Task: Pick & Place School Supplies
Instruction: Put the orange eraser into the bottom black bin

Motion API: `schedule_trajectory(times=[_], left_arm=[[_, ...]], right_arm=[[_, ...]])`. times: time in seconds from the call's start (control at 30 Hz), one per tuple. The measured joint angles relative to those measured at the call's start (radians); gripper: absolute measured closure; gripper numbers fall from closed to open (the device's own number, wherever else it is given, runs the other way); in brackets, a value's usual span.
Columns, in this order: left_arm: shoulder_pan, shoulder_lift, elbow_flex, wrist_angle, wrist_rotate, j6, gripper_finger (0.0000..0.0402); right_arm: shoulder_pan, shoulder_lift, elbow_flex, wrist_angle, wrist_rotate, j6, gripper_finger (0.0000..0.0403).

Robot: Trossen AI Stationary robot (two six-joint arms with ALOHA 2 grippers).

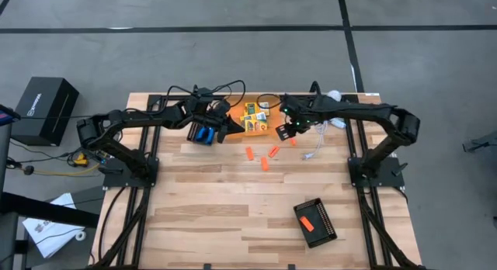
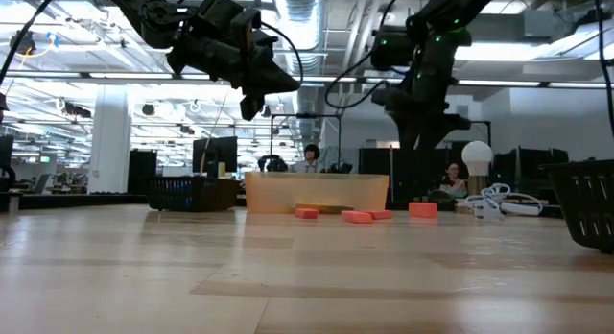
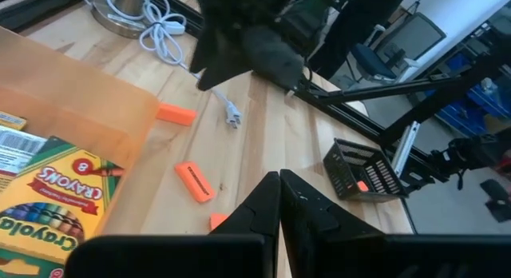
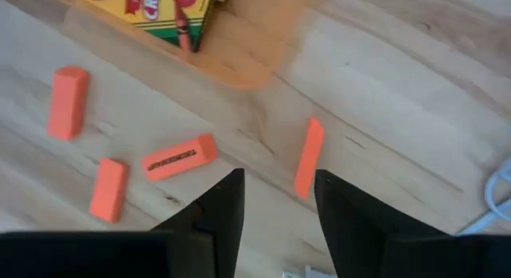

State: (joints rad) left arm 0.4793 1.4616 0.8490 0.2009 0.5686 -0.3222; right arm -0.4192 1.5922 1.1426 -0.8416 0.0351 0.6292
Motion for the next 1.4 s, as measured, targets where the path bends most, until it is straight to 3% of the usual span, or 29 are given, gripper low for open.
schedule_trajectory(times=[0.33,1.0,1.4], left_arm=[[0.0,0.0,0.0,-0.001,0.006,0.011,0.04],[0.0,0.0,0.0,-0.002,0.009,0.03,0.04],[0.0,0.0,0.0,-0.003,0.011,0.03,0.04]], right_arm=[[-0.002,0.082,-0.001,-0.03,0.0,0.007,0.0241],[-0.017,0.083,-0.004,-0.021,0.045,0.0,0.0237],[-0.028,0.083,-0.092,0.055,0.041,0.022,0.0229]])
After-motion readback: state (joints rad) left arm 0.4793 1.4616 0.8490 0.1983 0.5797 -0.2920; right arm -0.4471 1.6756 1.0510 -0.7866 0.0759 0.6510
